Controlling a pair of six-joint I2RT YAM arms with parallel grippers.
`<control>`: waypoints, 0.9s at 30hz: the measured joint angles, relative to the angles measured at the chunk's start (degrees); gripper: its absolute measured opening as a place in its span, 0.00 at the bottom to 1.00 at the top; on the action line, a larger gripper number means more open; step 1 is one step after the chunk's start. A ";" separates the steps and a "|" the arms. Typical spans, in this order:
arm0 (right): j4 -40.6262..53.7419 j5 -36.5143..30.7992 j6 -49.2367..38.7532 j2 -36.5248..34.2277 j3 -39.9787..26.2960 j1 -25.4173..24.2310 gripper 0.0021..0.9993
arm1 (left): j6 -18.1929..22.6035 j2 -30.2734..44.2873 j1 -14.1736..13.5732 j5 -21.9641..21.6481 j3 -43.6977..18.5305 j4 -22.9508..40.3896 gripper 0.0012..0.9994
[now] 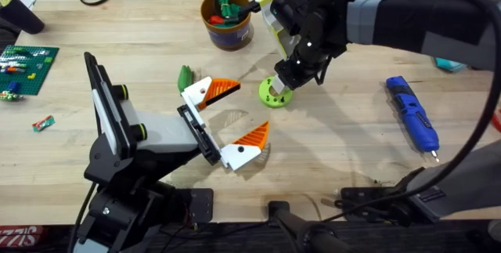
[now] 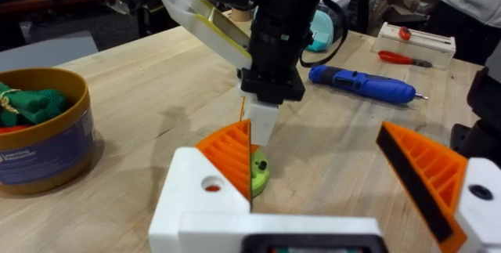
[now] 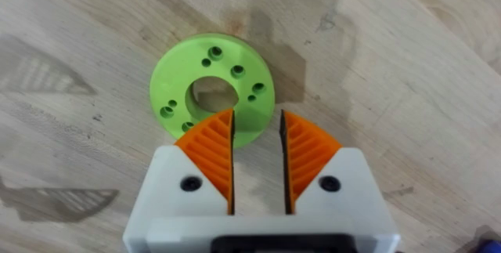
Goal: Pick up the gripper from the table and insert it into the empty holder that is missing its gripper. Then pick up a screw, insert it into the mounting hole, and use the screwdriver to tighten it. Finally, clean up the table by picking up the vegetable and placing it into the bucket.
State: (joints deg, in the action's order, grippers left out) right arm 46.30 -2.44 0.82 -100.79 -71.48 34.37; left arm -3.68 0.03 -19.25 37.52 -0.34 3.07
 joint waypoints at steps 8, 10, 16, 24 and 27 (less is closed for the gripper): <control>2.65 0.17 0.28 0.02 -0.60 0.00 0.31 | -0.02 0.00 0.00 0.00 0.00 0.00 0.99; 5.00 0.22 0.44 0.32 -1.75 0.00 0.31 | -0.02 0.00 0.00 0.00 0.00 0.00 0.99; 10.96 1.22 1.24 7.12 -3.58 -0.04 0.31 | -0.02 0.02 0.00 0.00 0.00 0.00 0.99; 1.45 3.40 4.76 18.96 2.98 -0.04 0.31 | -0.02 0.00 0.00 0.00 0.00 0.00 0.99; -0.57 3.87 5.16 16.45 6.54 -0.02 0.31 | -0.02 0.02 0.00 0.02 0.00 0.00 0.99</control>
State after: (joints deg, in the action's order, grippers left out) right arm 45.73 1.43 5.98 -84.34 -64.95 34.35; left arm -3.70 0.05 -19.25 37.54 -0.34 3.07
